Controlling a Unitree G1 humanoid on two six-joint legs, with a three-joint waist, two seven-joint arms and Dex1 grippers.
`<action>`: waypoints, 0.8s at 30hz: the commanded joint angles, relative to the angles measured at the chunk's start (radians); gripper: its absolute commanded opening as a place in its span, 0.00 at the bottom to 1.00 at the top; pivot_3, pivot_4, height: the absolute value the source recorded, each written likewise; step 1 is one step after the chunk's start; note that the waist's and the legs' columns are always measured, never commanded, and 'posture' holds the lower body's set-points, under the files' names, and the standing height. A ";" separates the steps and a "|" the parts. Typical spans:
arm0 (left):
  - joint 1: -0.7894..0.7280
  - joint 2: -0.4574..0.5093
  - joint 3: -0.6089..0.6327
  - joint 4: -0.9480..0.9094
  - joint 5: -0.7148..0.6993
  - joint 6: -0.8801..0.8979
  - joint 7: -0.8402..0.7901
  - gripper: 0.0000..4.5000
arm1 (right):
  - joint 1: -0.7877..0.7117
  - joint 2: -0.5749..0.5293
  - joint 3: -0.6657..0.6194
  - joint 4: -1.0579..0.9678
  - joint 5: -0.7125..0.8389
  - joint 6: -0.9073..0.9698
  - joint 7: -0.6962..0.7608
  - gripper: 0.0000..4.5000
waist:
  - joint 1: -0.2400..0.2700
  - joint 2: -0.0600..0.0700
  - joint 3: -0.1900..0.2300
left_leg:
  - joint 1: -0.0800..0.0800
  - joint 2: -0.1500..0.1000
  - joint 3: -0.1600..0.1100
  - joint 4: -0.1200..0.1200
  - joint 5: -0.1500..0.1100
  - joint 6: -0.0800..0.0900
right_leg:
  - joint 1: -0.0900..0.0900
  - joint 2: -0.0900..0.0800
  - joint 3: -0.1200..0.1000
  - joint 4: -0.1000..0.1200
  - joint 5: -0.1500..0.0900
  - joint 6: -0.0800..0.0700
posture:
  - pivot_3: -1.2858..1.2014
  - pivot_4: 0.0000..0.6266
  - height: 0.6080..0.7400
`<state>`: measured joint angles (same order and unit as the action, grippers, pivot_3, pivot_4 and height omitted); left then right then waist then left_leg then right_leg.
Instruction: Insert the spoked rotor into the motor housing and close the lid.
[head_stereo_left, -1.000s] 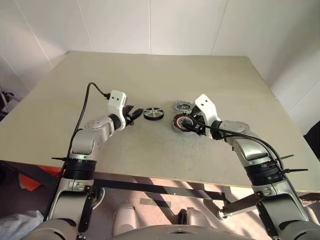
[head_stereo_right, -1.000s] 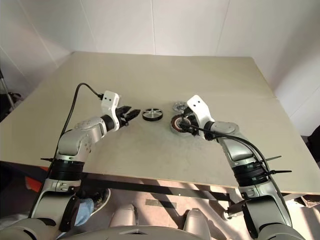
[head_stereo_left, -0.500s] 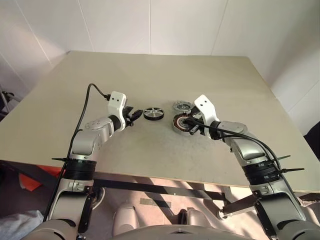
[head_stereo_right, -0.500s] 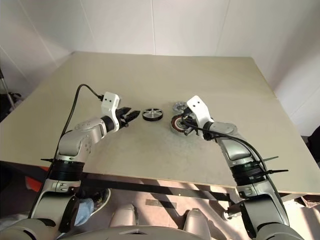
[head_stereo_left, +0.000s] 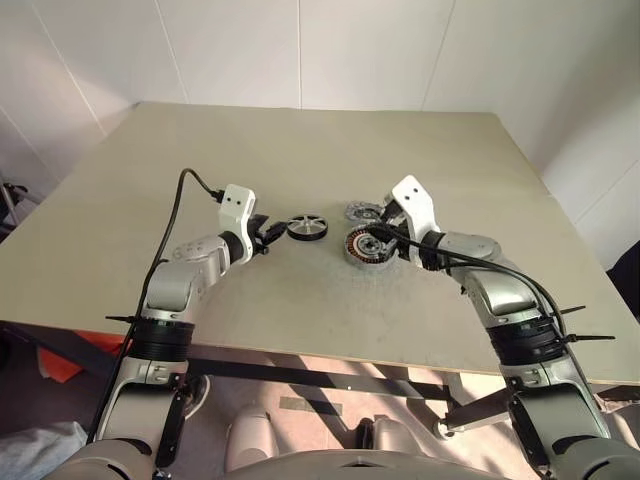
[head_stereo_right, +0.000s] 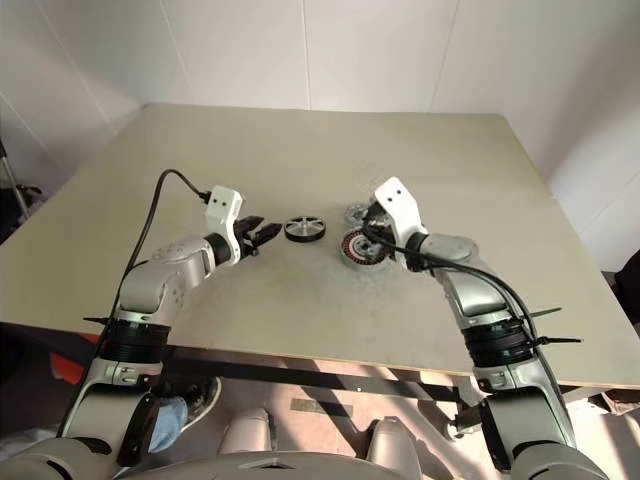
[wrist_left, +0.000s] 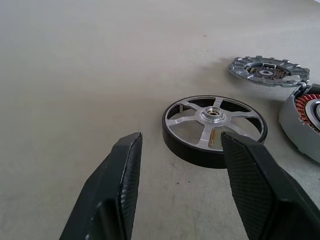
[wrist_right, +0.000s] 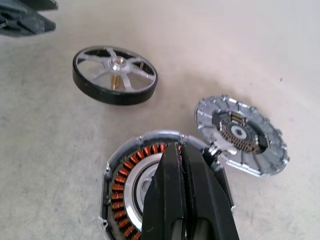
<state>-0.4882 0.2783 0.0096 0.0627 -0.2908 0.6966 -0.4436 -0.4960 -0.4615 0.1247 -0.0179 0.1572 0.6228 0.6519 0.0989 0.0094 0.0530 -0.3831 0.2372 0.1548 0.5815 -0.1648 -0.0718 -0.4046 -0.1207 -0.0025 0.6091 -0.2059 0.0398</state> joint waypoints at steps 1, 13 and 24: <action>-0.006 0.011 0.006 -0.023 0.002 -0.021 -0.007 0.59 | -0.014 -0.001 -0.015 -0.011 0.006 -0.002 -0.002 0.01 | 0.000 0.000 0.000 | 0.000 0.000 0.000 0.000 0.000 0.000 | 0.000 0.000 0.000 0.000 0.000 0.000 | 0.52 0.00 1.00; -0.005 0.017 0.007 -0.032 -0.001 -0.015 -0.006 0.59 | 0.023 0.020 -0.003 0.064 -0.018 -0.033 -0.028 0.01 | -0.002 0.000 -0.001 | 0.001 0.000 0.000 0.000 0.000 0.000 | 0.001 0.000 0.000 0.000 0.000 0.000 | 0.52 0.00 1.00; 0.017 -0.041 0.051 -0.017 -0.065 0.048 0.015 0.59 | -0.025 -0.002 -0.063 -0.083 0.030 0.007 -0.021 0.01 | 0.000 0.000 -0.001 | 0.001 0.000 0.000 0.000 0.000 -0.001 | 0.001 0.000 0.000 0.000 0.000 0.000 | 0.52 0.00 1.00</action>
<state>-0.4638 0.2360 0.0370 0.0633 -0.3326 0.7330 -0.4340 -0.5017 -0.4547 0.0876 -0.0637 0.1701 0.6244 0.6315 0.0987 0.0095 0.0523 -0.3820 0.2372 0.1546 0.5813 -0.1644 -0.0724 -0.4033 -0.1207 -0.0026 0.6089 -0.2057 0.0395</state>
